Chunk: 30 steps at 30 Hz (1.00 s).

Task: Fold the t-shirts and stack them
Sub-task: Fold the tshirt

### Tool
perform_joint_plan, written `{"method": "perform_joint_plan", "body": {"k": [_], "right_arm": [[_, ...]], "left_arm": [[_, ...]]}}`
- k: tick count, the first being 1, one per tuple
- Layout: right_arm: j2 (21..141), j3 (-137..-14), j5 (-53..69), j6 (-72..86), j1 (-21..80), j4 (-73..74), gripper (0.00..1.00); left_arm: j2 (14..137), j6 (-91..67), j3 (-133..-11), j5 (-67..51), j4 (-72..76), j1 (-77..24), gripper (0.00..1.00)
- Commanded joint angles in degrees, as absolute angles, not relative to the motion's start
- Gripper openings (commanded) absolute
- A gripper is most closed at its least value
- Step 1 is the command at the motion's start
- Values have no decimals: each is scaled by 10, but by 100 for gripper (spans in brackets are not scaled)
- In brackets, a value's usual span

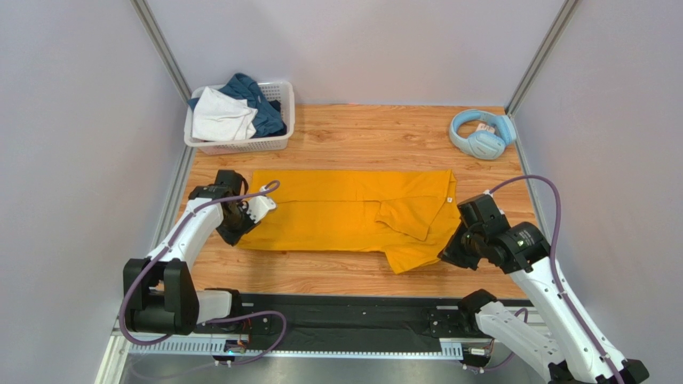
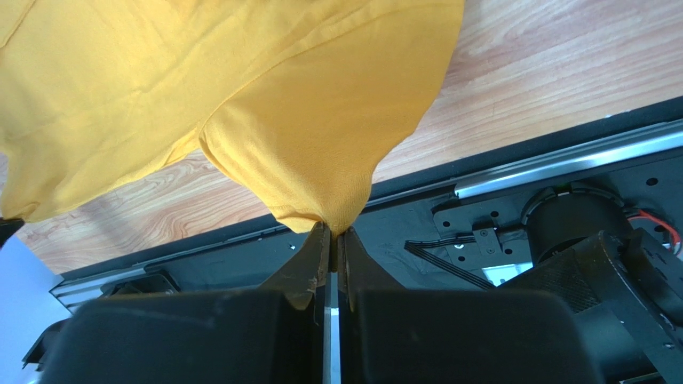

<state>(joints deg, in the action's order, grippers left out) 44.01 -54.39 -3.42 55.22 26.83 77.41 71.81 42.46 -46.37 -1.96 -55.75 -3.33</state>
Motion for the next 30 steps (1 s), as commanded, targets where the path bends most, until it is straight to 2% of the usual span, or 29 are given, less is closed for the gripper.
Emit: {"method": "perform_joint_plan", "body": {"k": [1,19,30], "right_arm": [[468,-589,-75,529,271,833,0],[578,-662,-130,504,259,730,0],[635,-693,-156,465,218,683,0]], "left_arm": [[747,455,-519,-2,-540,-23,2],[875,459,-666,-3,-533,-10,2],[968,449,-739,-6,-532,-10,2]]}}
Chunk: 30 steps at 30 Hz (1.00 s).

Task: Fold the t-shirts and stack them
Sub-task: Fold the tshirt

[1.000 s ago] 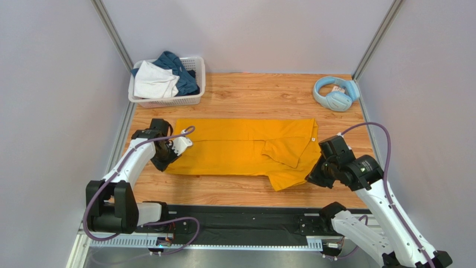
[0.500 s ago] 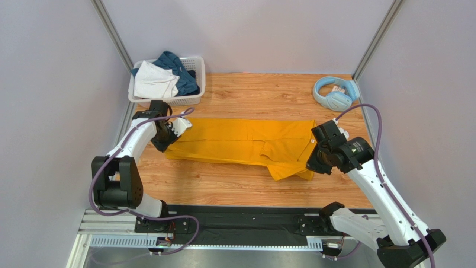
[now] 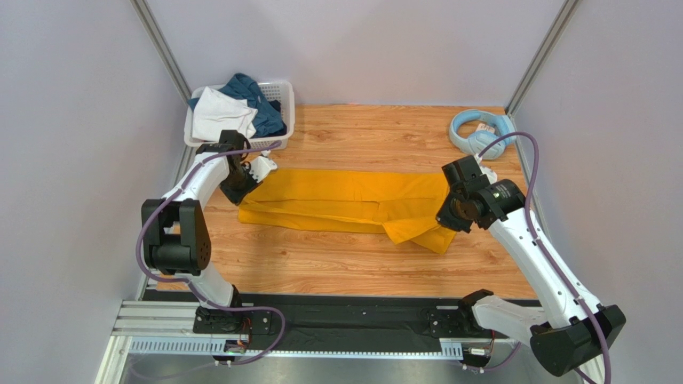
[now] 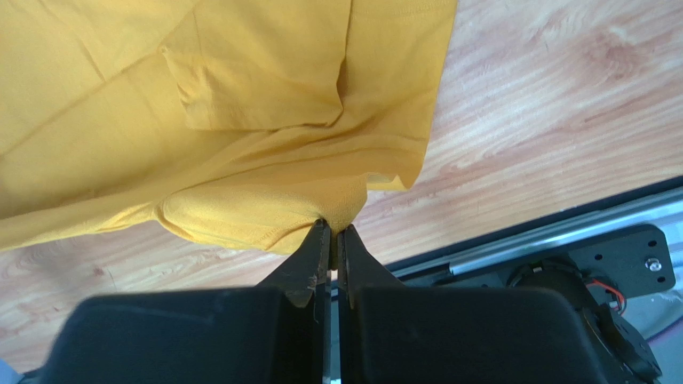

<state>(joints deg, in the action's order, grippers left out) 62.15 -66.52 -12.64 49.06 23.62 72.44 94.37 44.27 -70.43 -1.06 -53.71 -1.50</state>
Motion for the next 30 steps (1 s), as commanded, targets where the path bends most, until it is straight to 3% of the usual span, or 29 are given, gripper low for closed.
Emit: {"method": "perform_joint_plan", "body": {"k": [1,22,25,26,27,30], "right_arm": [[644,-692,-154,462,212,672,0],[801,-719,-138,416,121,575,0],[832,-722,-136,414,118,563,0],[840,-728,-135,413,115,563,0],[852,-731,-134,413,113,560,0],[884,-742,-132,411,110,552,0]], "left_arm": [[975,448,-743,-6,-532,-10,2],[1114,411,-872,-14,-531,-11,0],[1124,406,-872,-4,-528,-11,14],[1126,406,-867,-2,-522,-11,35],[1124,407,-865,-2,-519,-11,47],[1110,409,-857,24,-505,-10,52]]}}
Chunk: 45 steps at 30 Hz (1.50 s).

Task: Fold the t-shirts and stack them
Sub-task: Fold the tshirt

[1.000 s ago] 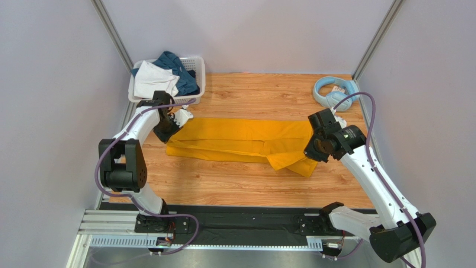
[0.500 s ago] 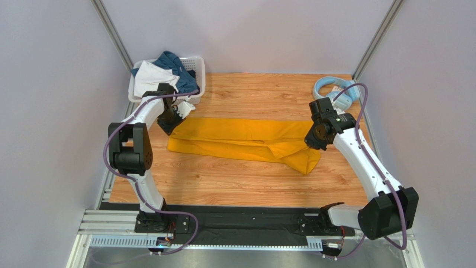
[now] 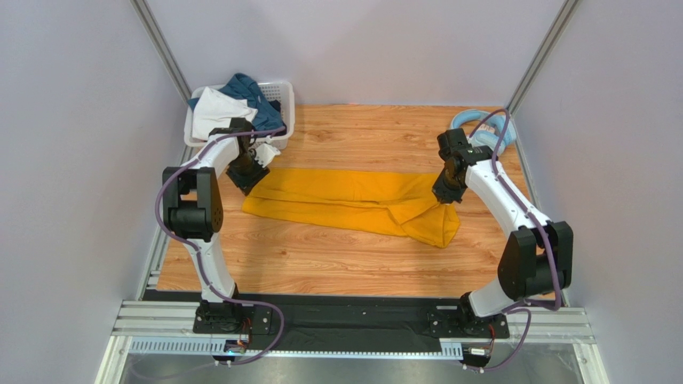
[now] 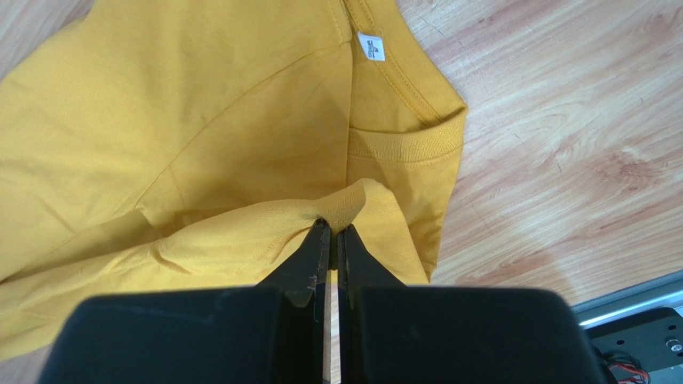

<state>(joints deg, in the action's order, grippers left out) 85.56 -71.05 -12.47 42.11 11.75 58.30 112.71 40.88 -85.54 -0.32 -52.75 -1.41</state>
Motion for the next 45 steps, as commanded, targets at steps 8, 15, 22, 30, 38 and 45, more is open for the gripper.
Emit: {"method": "perform_joint_plan", "body": {"k": [8,15,22,30,38,45], "right_arm": [[965,-783,-127,400,87,539,0],[1052,-847,-119,397,70,541,0],[1131,-910,-95,386,58,567,19],[1121,-980,-101,358,57,621,64],[972,-850,-27,368,76,581,62],[930,-714,15,356,169,512,56]], "left_arm": [[1007,396,-890,18,-515,-10,54],[958,374,-839,-54,-552,-78,54],[1065,371,-783,-71,-534,-105,47],[1098,388,-772,-18,-510,-103,45],[1079,390,-757,-20,-505,-102,44],[1069,385,-750,-25,-506,-102,44]]}}
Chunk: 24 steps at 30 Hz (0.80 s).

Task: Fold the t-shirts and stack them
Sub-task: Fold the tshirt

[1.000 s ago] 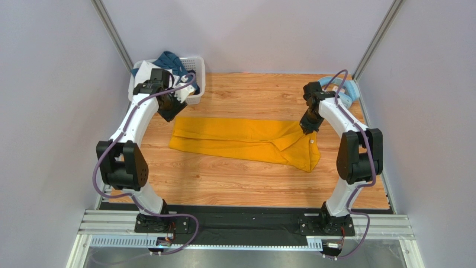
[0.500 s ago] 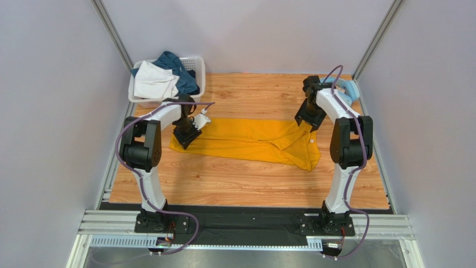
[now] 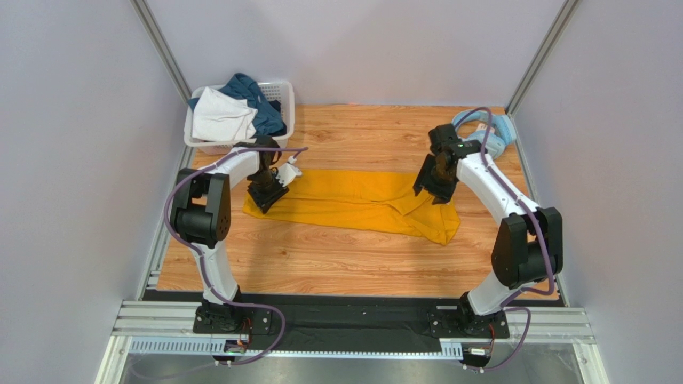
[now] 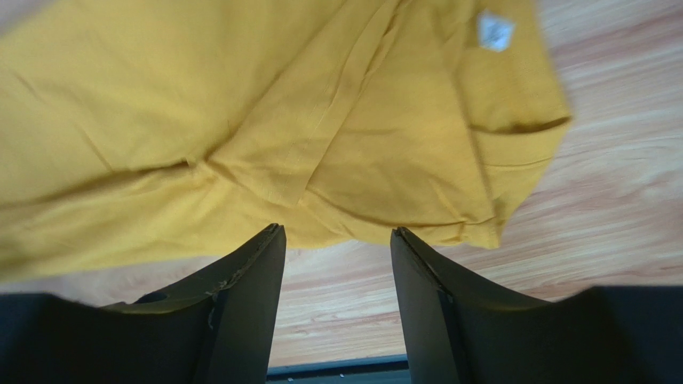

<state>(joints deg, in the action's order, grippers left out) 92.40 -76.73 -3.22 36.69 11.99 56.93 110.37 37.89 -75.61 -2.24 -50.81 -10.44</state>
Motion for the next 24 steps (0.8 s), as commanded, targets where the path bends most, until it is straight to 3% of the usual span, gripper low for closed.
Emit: {"method": "perform_joint_plan", "body": {"k": [1,11,24], "right_arm": [[938,-708,16,355,189,508,55],[1017,-720,1,347,230,505,50],[1097,-833,-47,336,226,533,45]], "left_arm": [[1066,384,-747,-26,-506,-102,44],[1059,381,-746,-31,-506,-102,43],[1055,393,-736,-17,-501,-100,43]]}}
